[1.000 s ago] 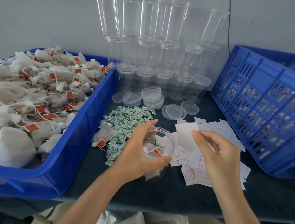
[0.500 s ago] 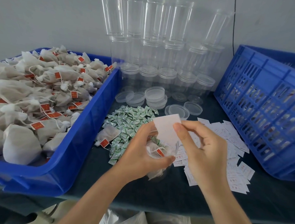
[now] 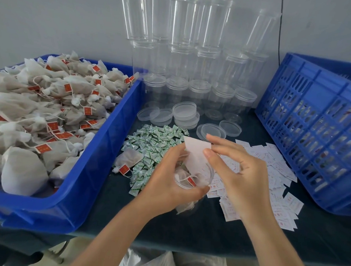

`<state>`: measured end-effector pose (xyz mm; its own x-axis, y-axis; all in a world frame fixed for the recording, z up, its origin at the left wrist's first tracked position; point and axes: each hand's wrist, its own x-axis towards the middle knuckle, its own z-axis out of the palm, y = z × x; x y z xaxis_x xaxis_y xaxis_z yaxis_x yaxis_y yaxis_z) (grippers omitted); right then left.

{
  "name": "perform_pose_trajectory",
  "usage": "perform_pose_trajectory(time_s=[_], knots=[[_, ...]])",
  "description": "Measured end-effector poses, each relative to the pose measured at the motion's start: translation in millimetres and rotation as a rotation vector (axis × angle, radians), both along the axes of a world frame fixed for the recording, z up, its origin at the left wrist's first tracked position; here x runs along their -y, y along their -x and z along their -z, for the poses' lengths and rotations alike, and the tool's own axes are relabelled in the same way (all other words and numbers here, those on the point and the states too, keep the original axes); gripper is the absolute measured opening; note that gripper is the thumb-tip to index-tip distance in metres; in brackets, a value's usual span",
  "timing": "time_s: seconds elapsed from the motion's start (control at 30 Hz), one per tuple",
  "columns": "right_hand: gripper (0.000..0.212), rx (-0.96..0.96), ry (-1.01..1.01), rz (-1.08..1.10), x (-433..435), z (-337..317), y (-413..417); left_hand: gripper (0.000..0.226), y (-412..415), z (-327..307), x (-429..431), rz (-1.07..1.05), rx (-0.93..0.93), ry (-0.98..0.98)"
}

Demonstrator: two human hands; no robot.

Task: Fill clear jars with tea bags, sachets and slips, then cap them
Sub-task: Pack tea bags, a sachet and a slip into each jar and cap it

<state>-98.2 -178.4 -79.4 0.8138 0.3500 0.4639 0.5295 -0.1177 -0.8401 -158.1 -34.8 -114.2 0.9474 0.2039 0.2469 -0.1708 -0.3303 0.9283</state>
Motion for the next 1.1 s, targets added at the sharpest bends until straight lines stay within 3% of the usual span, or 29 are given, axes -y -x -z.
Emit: perform_pose_trajectory(time_s=[0.1,0.2,0.27,0.37,0.43,0.53,0.63,0.77,0.83,0.93,1.1], knots=[[0.012,-0.129,-0.19,0.049,6.9,-0.7,-8.0,0.084,1.1,0.3,-0.8,-0.014,-0.009,0.011],[0.008,-0.175,-0.24,0.193,18.5,10.2,-21.1,0.088,2.3,1.0,-1.0,-0.016,-0.016,0.012],[0.011,-0.067,-0.062,0.3,26.8,25.8,-29.5,0.088,2.0,2.0,-2.0,-0.015,-0.01,0.012],[0.006,0.297,0.438,0.392,36.2,64.1,-40.0,0.089,1.5,3.4,-3.4,-0.015,-0.014,-0.026],[0.013,0.34,0.651,0.32,39.1,85.7,-40.5,0.089,1.0,4.8,-3.5,-0.012,-0.016,-0.018],[0.024,0.322,0.782,0.239,44.3,99.3,-36.6,0.088,-0.1,5.4,-2.9,-0.015,-0.017,-0.014],[0.026,0.221,0.696,0.204,46.2,87.5,-34.9,0.09,-0.3,4.7,-1.7,-0.025,-0.004,0.0],[0.015,-0.029,0.326,0.115,47.8,29.3,-30.1,0.104,-4.0,-1.4,13.7,-0.019,0.06,0.065],[0.031,-0.118,0.169,0.004,50.0,-2.8,-23.7,0.109,-10.2,-9.6,27.6,0.004,0.118,0.069],[0.036,-0.035,0.178,-0.094,58.1,-33.1,-16.1,0.11,-25.6,-27.9,48.6,0.04,0.191,0.057],[0.035,0.016,0.255,-0.053,89.7,-60.4,-18.4,0.111,-57.4,-59.7,77.0,0.131,0.228,0.093]])
